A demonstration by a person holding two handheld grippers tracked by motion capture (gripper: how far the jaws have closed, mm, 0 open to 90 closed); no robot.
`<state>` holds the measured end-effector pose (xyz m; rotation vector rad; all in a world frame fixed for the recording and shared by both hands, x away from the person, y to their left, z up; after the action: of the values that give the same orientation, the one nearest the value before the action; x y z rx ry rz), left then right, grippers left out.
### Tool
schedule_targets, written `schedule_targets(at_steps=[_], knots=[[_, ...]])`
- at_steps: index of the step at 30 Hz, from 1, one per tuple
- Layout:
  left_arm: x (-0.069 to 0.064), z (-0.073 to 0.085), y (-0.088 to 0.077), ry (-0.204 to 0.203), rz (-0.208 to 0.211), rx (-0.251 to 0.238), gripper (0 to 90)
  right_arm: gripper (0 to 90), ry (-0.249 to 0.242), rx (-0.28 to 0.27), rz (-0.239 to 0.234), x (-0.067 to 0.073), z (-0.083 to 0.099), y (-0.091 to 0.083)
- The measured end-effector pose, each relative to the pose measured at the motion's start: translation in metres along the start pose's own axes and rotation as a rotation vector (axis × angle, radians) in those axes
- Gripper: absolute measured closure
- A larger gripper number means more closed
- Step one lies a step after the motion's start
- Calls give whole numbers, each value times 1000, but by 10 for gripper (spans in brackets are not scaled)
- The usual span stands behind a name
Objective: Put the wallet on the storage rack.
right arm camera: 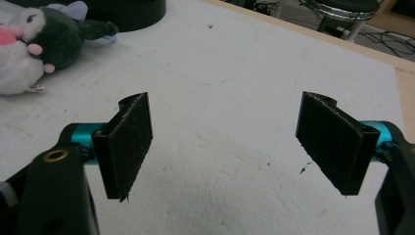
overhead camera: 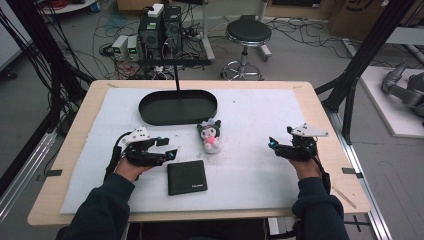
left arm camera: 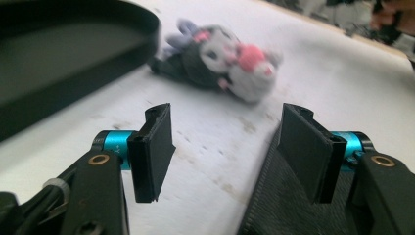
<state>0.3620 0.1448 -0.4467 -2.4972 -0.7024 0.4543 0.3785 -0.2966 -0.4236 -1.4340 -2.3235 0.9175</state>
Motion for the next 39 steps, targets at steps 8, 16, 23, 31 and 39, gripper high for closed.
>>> schedule_targets(at_steps=[8,16,23,31,39], knots=[[-3,11,19,-13,58,127,378,218,5,-3,1,0,-3,3],[-12,15,27,72,52,209,508,218,6,-4,-6,0,-3,3],[-16,15,26,102,97,201,747,218,31,-15,-9,-2,-4,2],[-12,15,24,53,97,190,870,218,20,-8,-12,-2,-3,4],[-2,12,13,-27,90,144,900,218,16,-4,-12,-2,-3,5]])
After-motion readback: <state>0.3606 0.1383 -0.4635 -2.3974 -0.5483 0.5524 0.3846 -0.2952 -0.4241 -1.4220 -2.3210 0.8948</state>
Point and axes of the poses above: each handheld gripper's, and its own axes: y roughly forward along the jaws, z roughly out of its underside, x roughly to its left, the point moved 4 cm from there along y, roughly forward along the jaws, and after that the axes turned 9 degrees about x, right-handed, at the moved point
